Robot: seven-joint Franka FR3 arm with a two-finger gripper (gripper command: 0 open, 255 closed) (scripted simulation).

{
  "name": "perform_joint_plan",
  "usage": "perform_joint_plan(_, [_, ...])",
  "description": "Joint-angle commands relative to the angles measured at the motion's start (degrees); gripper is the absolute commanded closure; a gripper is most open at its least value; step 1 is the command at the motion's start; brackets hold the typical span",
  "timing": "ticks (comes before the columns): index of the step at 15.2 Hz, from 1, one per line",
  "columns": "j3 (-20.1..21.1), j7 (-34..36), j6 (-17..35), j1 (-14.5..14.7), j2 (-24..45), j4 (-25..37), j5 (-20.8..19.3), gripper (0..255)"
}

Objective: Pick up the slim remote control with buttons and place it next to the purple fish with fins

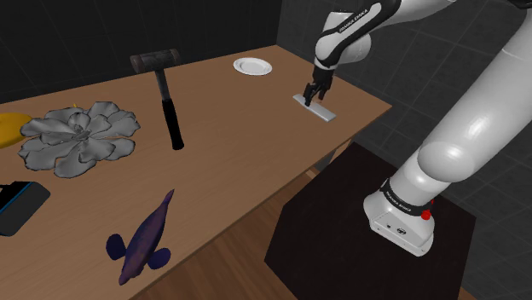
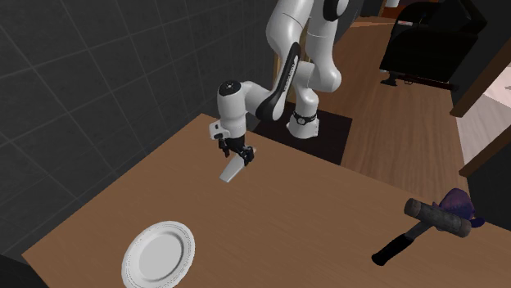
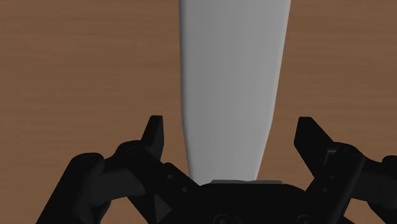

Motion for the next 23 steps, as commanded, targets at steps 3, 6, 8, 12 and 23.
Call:
perform_joint_plan(3, [0.09,-0.67,3.15,-0.06,2.48,-0.70,0.90,0])
perform_joint_plan(6, [0.10,-0.66,3.15,-0.07,2.48,-0.70,0.90,0])
perform_joint_plan(8, [0.10,-0.67,3.15,-0.07,2.48,-0.70,0.90,0])
perform_joint_plan(12, [0.10,-0.66,3.15,-0.07,2.48,-0.70,0.90,255])
perform_joint_plan(23, [-0.02,-0.15,0.78,-0.01,0.46,-0.29,0.15,255])
